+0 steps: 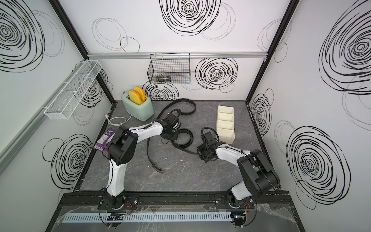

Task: Place the belts into the storage roll
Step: Roll the belt at the center of the board.

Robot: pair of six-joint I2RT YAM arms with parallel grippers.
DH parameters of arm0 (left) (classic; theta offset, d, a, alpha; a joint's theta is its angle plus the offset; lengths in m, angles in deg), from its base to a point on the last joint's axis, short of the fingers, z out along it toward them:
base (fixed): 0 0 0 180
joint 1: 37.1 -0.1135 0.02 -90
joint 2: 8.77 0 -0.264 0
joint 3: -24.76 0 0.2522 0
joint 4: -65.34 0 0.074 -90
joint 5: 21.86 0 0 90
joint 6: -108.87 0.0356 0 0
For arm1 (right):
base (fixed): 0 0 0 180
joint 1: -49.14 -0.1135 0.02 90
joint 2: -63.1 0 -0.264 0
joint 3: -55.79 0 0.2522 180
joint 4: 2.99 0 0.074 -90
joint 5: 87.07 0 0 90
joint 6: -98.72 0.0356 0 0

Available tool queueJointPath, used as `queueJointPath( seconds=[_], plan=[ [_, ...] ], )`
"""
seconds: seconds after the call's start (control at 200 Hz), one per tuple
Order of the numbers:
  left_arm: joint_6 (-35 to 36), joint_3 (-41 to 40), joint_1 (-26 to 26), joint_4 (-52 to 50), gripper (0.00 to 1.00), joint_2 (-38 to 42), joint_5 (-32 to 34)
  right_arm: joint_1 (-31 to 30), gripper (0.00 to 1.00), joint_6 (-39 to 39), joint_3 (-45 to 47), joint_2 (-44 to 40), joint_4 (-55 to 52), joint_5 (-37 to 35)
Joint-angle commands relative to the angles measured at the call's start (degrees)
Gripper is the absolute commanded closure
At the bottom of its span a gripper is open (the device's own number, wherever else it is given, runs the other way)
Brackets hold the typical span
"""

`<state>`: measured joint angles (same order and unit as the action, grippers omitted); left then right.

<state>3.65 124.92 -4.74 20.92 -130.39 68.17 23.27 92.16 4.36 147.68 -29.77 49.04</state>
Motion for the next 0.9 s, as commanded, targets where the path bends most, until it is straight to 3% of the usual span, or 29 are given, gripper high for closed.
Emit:
queueJointPath(
  seconds=[0.0, 0.29, 0.606, 0.896],
  plan=[
    [4.2, -1.0, -4.2, -4.7, 0.83, -4.3, 7.9, 4.5, 0.79, -8.8, 3.0, -2.5, -15.9, -7.4],
    [3.7, 2.3, -7.6, -5.0, 0.81, -7.3, 7.3, 6.7, 0.8, -14.2, 6.9, -6.2, -21.2, -7.6],
    [3.5, 5.4, -8.1, -6.0, 0.75, -9.2, 7.1, 6.7, 0.81, -16.5, 7.2, -6.6, -21.5, -6.4],
    [4.0, 6.7, -8.4, -6.7, 0.76, -10.4, 7.9, 6.7, 0.81, -20.4, 7.0, -6.9, -24.3, -5.4]
  ],
)
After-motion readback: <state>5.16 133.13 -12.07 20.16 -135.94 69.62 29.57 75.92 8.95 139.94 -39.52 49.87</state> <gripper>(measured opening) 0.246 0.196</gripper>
